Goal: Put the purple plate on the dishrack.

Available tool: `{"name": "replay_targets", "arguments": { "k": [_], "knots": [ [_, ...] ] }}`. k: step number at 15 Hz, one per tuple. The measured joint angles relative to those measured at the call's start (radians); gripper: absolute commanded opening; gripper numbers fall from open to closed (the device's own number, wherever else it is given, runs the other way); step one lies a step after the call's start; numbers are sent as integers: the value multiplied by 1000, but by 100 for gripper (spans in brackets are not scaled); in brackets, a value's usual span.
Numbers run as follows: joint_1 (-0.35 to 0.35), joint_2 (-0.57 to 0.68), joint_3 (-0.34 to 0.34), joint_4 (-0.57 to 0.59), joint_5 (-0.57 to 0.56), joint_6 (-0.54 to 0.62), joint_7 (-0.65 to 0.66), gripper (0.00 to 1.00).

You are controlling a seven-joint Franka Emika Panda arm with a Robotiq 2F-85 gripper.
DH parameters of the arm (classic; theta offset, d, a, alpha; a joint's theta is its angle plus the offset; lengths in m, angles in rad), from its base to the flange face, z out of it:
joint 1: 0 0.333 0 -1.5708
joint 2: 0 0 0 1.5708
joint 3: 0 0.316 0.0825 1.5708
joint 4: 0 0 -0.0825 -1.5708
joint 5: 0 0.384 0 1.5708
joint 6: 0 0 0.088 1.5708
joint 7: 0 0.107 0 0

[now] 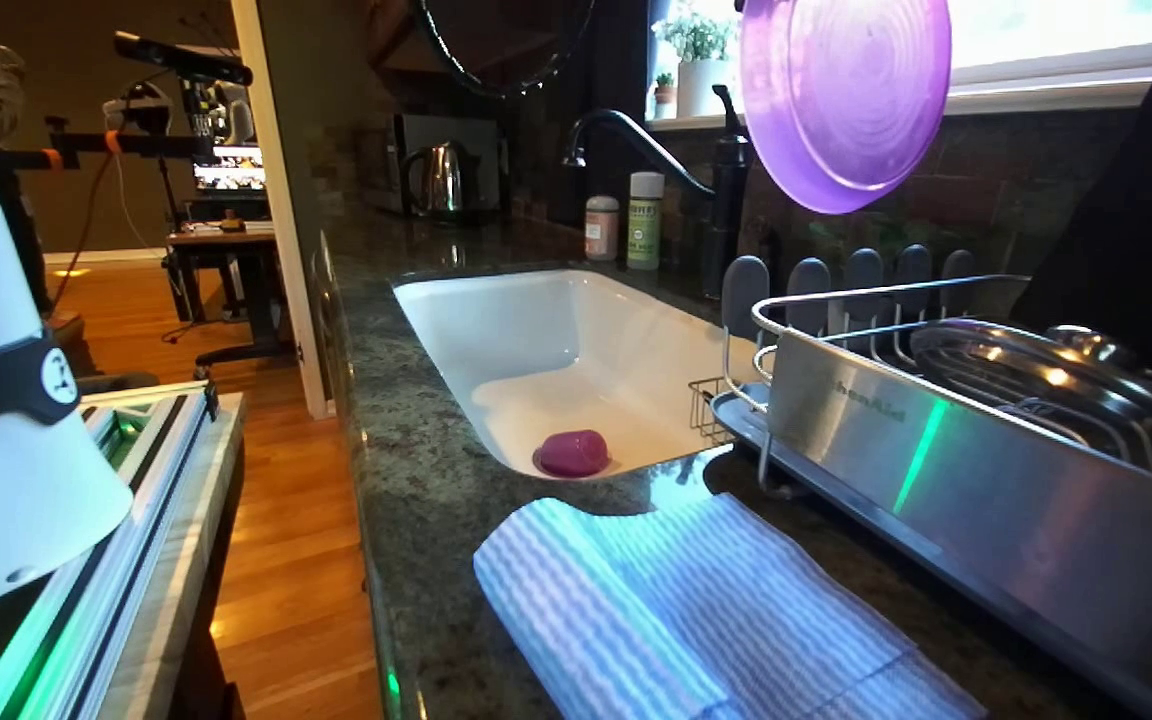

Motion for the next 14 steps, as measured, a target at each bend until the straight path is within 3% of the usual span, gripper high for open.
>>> {"name": "replay_targets", "arguments": {
  "k": [14],
  "knots": [
    [-3,129,-18,107,46,-53,173,4]
  ]
}}
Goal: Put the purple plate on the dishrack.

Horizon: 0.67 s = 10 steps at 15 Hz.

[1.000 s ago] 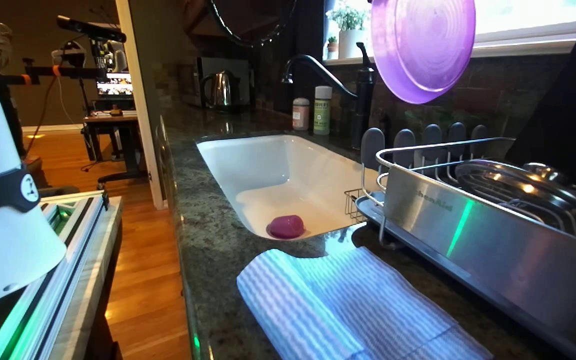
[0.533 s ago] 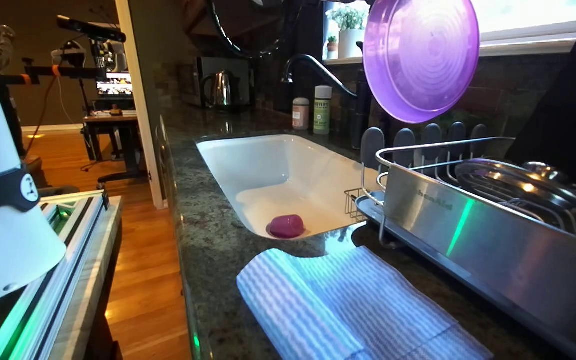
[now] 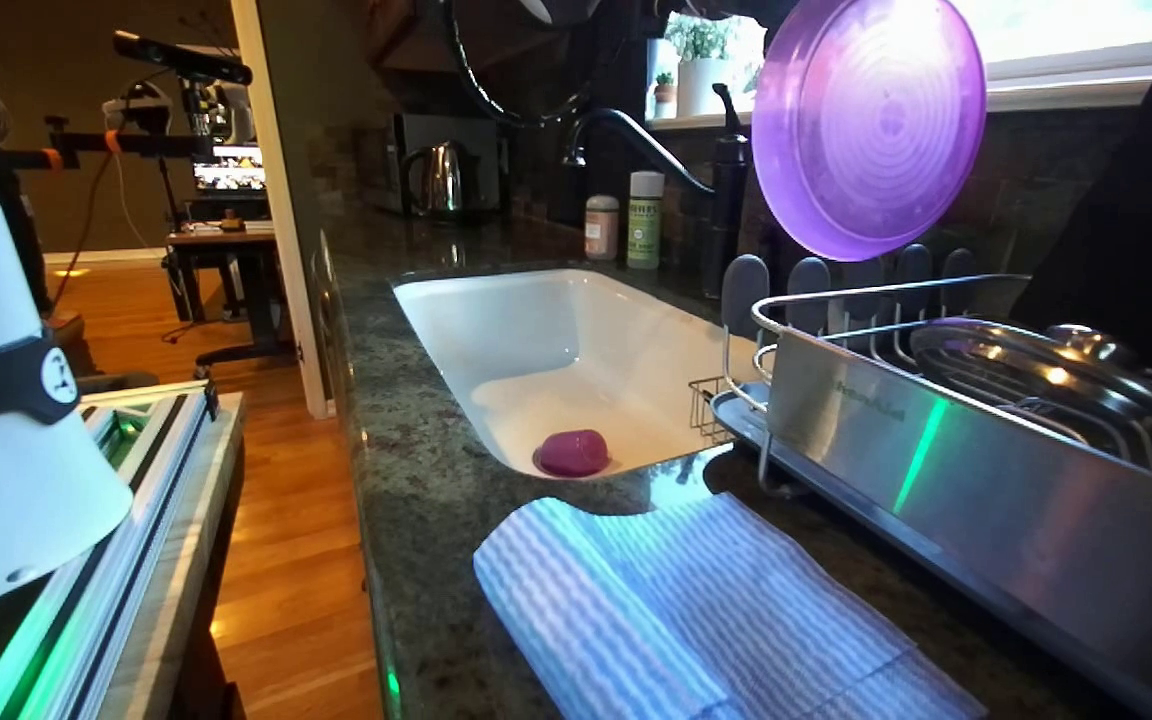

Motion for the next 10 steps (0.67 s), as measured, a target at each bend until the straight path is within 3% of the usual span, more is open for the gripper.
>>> {"name": "replay_targets", "arguments": {
  "k": [10],
  "knots": [
    [-1,26,0,30,3,1,11,1]
  ]
}}
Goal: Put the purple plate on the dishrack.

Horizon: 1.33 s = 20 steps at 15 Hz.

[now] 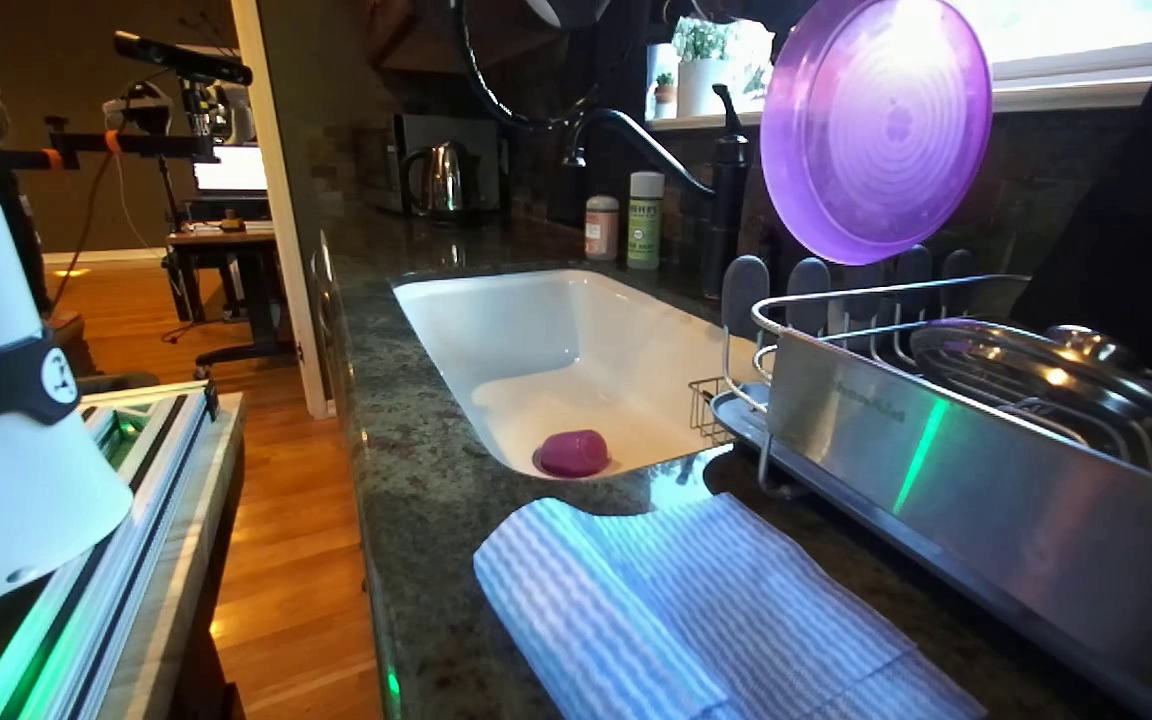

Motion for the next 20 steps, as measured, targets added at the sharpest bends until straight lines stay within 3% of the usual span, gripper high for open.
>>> {"name": "replay_targets", "arguments": {
  "k": [20],
  "knots": [
    [12,77,5,60,40,17,84,1]
  ]
}}
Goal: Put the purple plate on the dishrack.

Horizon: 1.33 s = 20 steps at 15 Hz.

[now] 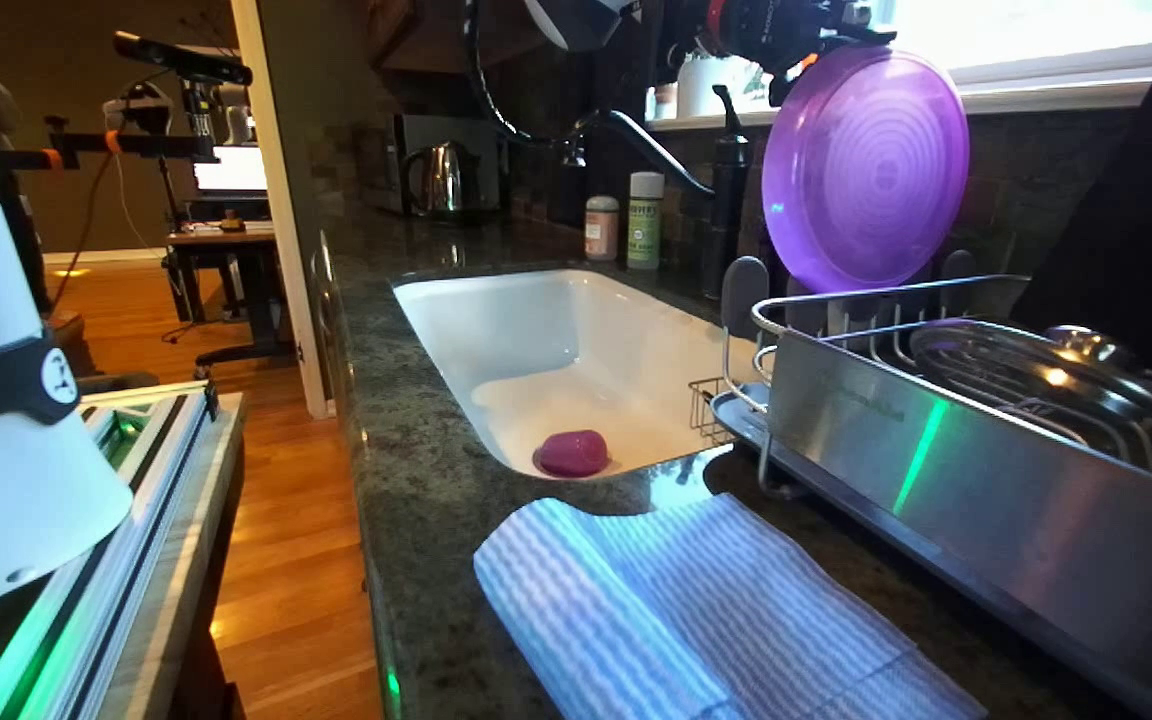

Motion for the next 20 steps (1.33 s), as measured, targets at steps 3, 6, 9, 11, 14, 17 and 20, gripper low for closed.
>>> {"name": "replay_targets", "arguments": {
  "k": [3,6,9,11,14,17,20],
  "knots": [
    [0,7,0,5,5,0,-2,1],
    [0,10,-2,10,8,-1,-4,1],
    [-1,18,-10,20,17,-16,-4,1],
    [-5,20,-14,22,26,-21,-13,1],
    [-11,19,-15,23,30,-21,-47,1],
    [-12,19,-15,24,31,-21,-83,1],
    [-12,19,-15,24,31,-21,-111,1]
  ]
}}
